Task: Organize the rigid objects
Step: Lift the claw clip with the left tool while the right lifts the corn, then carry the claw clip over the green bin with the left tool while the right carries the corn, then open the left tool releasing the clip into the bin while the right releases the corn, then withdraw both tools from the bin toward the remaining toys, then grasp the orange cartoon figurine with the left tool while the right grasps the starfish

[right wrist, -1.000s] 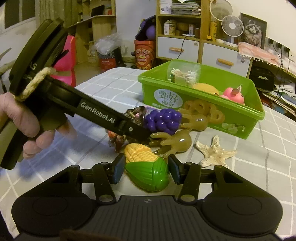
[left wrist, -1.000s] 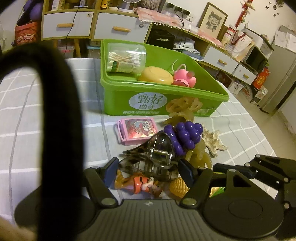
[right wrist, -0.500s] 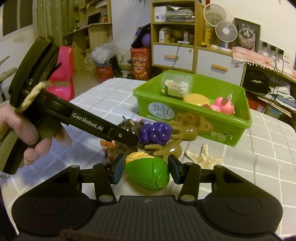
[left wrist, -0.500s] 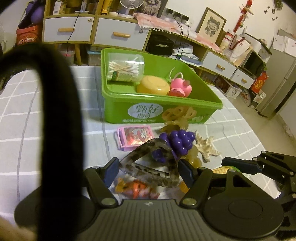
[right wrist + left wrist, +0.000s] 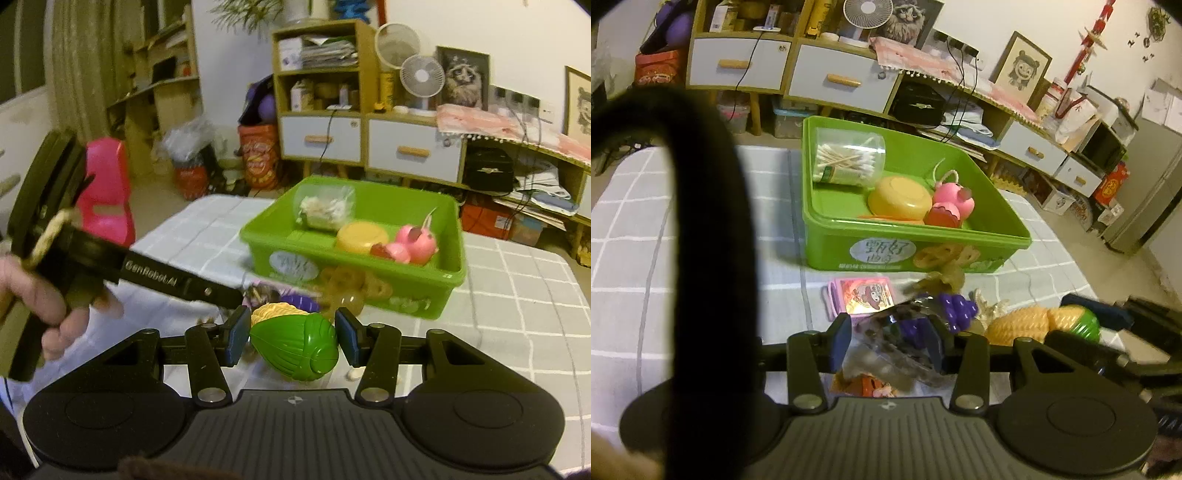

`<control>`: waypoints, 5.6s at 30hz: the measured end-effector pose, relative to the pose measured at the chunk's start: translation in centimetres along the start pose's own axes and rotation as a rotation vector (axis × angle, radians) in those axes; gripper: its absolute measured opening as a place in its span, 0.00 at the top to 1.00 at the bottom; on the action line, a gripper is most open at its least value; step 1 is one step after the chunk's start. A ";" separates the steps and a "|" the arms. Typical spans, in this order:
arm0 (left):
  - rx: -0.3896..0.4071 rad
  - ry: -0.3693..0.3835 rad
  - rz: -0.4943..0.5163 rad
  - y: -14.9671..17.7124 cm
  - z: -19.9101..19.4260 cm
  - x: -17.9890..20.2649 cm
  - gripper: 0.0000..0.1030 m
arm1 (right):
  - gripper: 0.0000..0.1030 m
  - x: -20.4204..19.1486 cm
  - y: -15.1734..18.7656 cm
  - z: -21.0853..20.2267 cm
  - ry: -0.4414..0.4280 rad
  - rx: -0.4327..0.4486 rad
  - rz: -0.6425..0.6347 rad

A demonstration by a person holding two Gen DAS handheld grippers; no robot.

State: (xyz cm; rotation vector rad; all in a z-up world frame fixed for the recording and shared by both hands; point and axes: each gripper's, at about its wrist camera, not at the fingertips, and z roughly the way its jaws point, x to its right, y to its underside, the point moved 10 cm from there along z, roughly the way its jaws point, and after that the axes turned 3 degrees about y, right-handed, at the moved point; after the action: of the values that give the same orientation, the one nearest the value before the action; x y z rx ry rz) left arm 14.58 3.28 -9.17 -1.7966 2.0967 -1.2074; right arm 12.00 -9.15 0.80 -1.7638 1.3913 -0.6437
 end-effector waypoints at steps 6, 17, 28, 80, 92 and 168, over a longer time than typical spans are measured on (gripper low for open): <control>-0.043 -0.010 0.041 0.5 0.8 0.8 0.84 | 0.47 1.8 -1.3 0.2 0.027 0.013 0.059; -0.124 -0.071 0.174 2.4 2.9 1.9 0.51 | 0.47 3.7 -0.9 0.8 0.059 -0.014 0.102; -0.244 -0.102 0.343 4.2 3.2 3.3 0.51 | 0.47 3.9 -0.3 0.9 0.059 -0.039 0.108; 0.158 -0.299 0.188 -7.6 6.3 1.3 0.59 | 0.47 10.8 -4.6 6.8 0.165 0.021 0.339; 0.157 -0.286 0.176 -7.4 7.4 1.6 0.33 | 0.28 11.4 -4.4 7.1 0.182 0.007 0.358; -0.091 -0.148 0.167 5.2 0.2 -1.4 0.28 | 0.02 7.0 4.6 2.3 0.188 -0.266 0.137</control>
State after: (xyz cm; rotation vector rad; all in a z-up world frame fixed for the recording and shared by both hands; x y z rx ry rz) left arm 11.09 4.28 -13.18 -1.6508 2.1964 -0.9230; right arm 13.10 -15.65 -4.78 -1.8277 1.7791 -0.5830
